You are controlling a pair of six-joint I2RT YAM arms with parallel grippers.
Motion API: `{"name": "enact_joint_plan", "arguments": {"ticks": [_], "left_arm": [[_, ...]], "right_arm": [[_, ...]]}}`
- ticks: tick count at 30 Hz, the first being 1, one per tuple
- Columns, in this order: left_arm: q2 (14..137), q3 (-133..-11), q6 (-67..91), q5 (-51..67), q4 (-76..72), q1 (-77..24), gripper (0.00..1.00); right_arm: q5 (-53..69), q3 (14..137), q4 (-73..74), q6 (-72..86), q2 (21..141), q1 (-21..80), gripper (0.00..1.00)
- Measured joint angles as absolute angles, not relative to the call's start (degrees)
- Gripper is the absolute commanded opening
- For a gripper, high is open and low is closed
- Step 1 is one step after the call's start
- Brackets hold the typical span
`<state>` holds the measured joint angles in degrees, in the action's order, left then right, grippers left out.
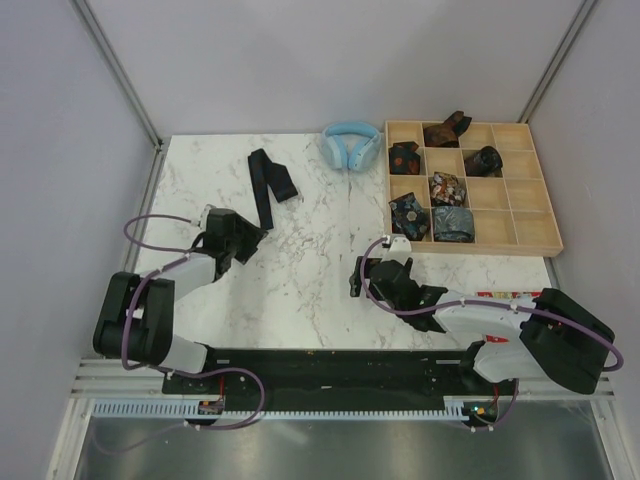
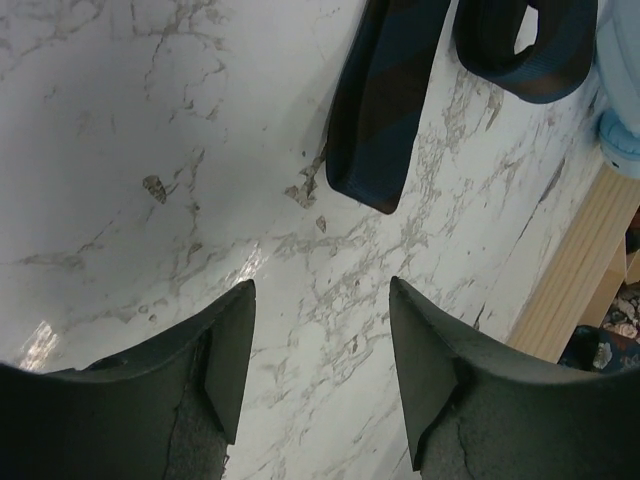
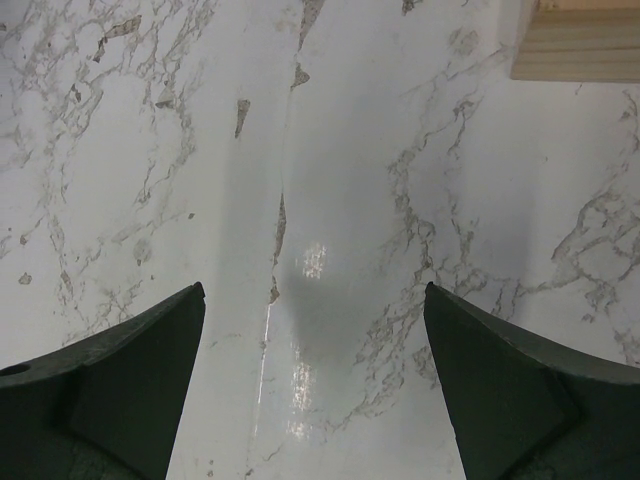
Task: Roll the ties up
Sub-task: Flatten out the tie at the center of the board.
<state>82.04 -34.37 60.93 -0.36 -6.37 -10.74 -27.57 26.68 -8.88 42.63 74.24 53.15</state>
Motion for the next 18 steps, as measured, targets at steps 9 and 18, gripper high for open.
{"name": "enact_joint_plan", "arguments": {"ticks": [9,18], "left_arm": [[89.4,-37.6,63.4,-3.4,-11.9,-11.8,0.59],[92.7,-40.6,64.2,-7.7,-12.4,-13.3,0.54]], "right_arm": [[-26.7,26.7,-9.5,42.1,76.2,53.1,0.98],[-26.6,26.7,-9.9,41.7,76.7,53.1,0.98]]}}
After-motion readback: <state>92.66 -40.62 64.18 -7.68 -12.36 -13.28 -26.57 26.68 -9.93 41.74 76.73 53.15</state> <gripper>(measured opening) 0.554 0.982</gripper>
